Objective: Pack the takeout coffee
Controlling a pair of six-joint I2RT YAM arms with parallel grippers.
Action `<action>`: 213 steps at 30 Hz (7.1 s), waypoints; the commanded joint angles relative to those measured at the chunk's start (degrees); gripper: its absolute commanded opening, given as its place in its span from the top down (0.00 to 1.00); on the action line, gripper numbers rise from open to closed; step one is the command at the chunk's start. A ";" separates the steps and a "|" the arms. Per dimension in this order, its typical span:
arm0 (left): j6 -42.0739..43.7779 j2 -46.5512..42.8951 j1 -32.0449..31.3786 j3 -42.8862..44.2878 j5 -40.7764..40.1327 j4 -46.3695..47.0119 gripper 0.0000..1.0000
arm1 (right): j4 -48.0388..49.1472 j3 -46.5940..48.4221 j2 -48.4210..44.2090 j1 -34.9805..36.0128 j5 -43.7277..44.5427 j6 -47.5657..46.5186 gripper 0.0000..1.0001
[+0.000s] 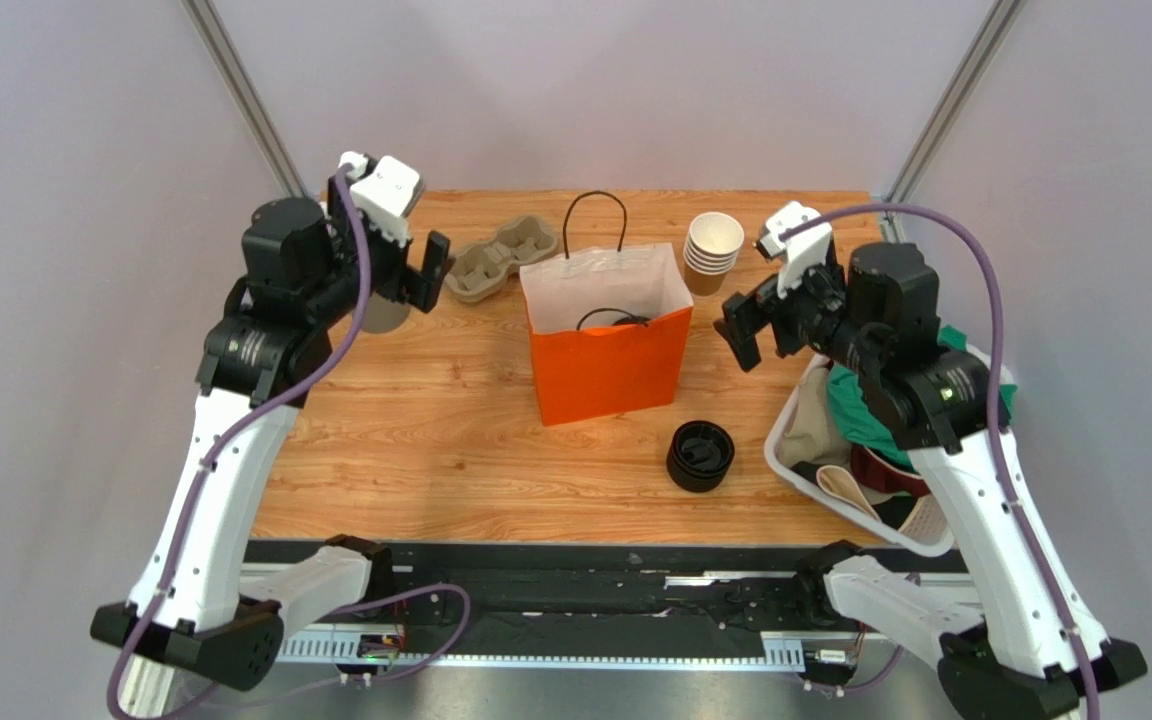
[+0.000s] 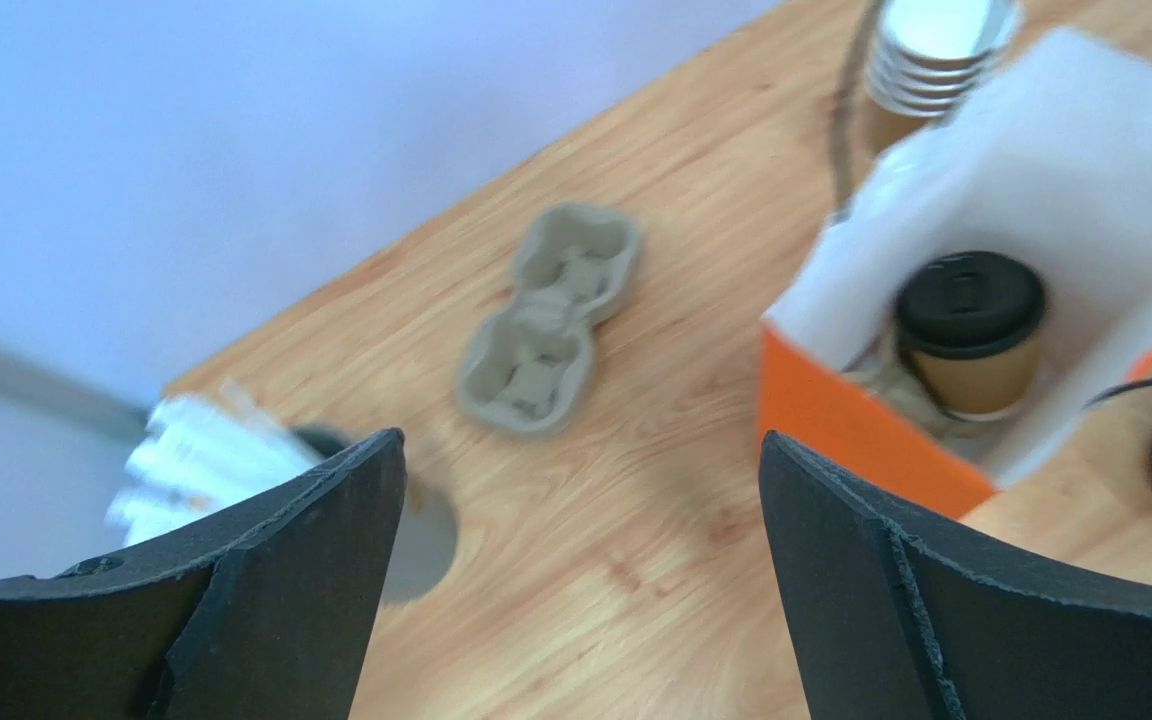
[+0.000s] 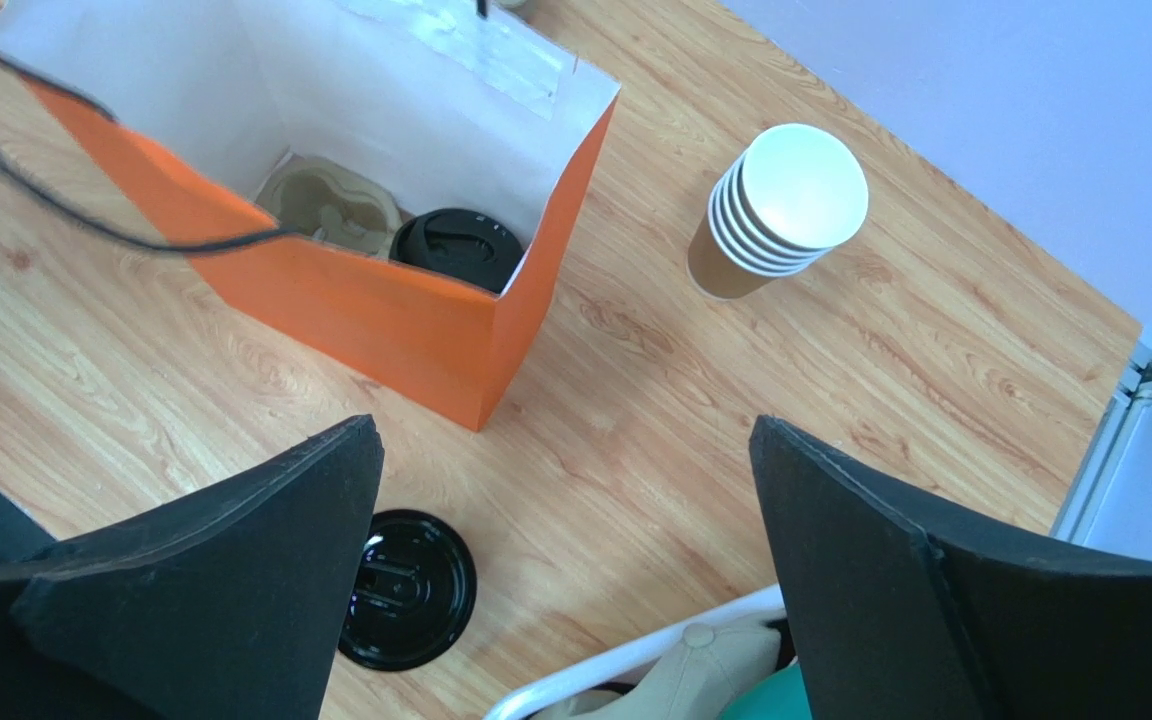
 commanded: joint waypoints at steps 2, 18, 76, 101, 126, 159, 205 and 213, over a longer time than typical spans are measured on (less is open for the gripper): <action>-3.34 -9.69 3.12 -14.20 -11.03 6.76 0.04 | 8.74 -8.62 -8.02 -0.81 -6.31 -2.58 0.01; -0.80 -17.45 10.95 -29.26 -12.79 20.65 0.03 | 18.77 -18.22 -9.61 -0.82 -4.75 -2.41 0.01; -25.76 26.93 29.59 -10.28 -12.71 29.72 0.22 | 18.06 -17.07 -1.61 3.75 8.79 -3.29 0.01; -25.94 29.49 29.67 -8.70 -11.57 28.84 0.57 | 17.89 -16.90 -0.47 3.75 8.62 -2.85 0.01; -25.23 32.03 29.67 -7.55 -12.88 28.05 0.61 | 17.89 -17.07 -0.38 3.75 8.27 -3.02 0.01; -25.41 31.51 29.67 -6.58 -11.21 26.56 0.94 | 17.89 -16.99 0.23 3.75 8.35 -2.85 0.01; -17.59 12.88 29.59 -11.87 17.96 33.69 0.92 | 15.70 -12.34 -1.17 3.67 3.97 -3.02 0.01; -11.26 7.09 29.59 -7.99 15.86 28.41 0.92 | 13.58 -3.12 0.84 3.67 -2.36 -3.12 0.01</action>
